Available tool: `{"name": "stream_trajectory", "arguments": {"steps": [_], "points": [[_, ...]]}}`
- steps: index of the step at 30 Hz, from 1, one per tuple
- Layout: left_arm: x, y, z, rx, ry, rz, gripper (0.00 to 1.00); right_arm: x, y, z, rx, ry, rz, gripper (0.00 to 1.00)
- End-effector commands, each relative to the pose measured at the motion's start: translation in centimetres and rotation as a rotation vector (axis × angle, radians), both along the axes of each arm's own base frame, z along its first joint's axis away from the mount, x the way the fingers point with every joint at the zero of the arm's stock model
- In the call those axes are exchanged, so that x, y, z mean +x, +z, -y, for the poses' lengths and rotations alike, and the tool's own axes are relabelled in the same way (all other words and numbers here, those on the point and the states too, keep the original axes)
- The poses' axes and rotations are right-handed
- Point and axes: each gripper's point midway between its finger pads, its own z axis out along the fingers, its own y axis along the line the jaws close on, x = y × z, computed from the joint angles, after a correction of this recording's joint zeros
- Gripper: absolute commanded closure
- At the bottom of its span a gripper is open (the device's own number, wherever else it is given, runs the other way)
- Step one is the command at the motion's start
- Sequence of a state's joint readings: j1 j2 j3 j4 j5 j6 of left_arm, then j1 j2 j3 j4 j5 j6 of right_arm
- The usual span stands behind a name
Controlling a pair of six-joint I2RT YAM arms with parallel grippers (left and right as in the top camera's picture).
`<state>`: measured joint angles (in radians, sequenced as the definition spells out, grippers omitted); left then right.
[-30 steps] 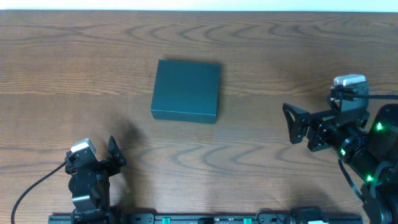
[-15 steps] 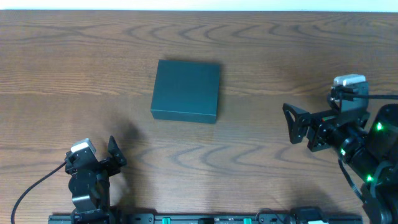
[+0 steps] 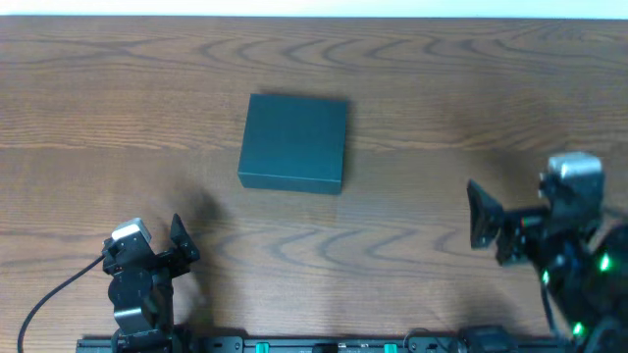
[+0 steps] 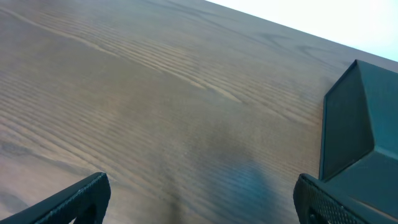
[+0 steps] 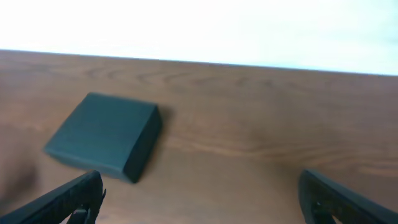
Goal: Pack container
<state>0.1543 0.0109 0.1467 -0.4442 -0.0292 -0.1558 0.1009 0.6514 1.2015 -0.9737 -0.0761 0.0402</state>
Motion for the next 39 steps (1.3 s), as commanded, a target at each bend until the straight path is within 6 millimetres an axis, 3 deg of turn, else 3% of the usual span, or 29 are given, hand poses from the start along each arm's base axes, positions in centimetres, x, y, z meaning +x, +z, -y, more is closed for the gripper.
{"name": "stream_trajectory", "arguments": {"steps": [1,7,19,31,33,39], "points": [[0.0,-0.8,0.0,0.007,-0.003,-0.015,0.05,-0.5,-3.3,0.9,-0.035,-0.039,0.019,0.01],[0.0,-0.8,0.0,0.008,-0.003,-0.015,0.05,-1.2,-9.3,0.9,0.001,-0.047,0.090,0.01],[0.0,-0.8,0.0,0.007,-0.003,-0.015,0.05,-0.9,-17.2,0.9,0.014,-0.051,0.089,0.01],[0.0,-0.8,0.0,0.008,-0.003,-0.015,0.05,-0.4,-25.0,0.8,0.059,-0.079,-0.065,0.01],[0.0,-0.8,0.0,0.008,-0.003,-0.016,0.05,-0.5,-25.8,0.8,0.077,-0.091,-0.087,0.01],[0.0,-0.8,0.0,0.008,-0.003,-0.015,0.05,-0.5,-25.8,0.8,0.080,-0.093,-0.088,0.01]]}}
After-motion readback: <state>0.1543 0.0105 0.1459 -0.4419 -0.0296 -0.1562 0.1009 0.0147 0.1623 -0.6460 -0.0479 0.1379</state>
